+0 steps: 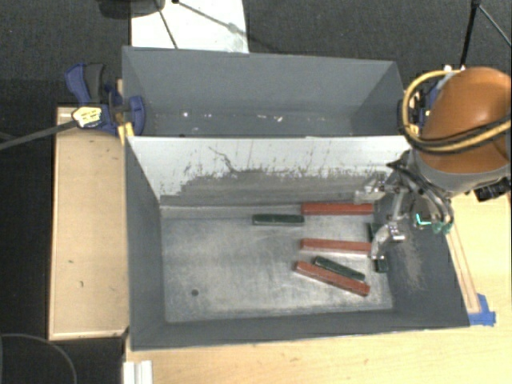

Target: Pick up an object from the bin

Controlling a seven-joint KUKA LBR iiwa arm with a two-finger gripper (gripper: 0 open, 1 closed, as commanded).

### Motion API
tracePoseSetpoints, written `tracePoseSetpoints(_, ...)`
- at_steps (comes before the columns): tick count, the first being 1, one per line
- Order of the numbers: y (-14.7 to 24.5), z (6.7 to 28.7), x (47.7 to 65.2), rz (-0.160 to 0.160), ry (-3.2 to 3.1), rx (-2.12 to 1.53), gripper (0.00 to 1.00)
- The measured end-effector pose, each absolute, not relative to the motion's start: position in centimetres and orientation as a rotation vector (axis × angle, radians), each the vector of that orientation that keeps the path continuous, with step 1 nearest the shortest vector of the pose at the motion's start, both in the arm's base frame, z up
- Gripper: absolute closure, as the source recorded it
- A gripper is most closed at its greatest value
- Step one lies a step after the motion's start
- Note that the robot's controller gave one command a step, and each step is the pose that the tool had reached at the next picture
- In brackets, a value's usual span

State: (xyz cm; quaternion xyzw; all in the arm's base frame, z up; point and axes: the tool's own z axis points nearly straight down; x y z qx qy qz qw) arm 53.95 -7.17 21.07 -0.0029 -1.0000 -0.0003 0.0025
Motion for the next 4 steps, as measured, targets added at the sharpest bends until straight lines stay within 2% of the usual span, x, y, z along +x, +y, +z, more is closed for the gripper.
tracePoseSetpoints(1,-7.1,21.5,54.1,0.001,-3.145,-0.006,0.00)
tracePoseSetpoints(2,-7.4,17.3,54.2,0.001,-3.153,-0.066,0.00)
tracePoseSetpoints(3,-3.0,8.1,51.8,0.013,-3.154,0.163,1.00)
tracePoseSetpoints(4,-2.5,7.9,51.9,0.003,-3.162,0.170,0.00)
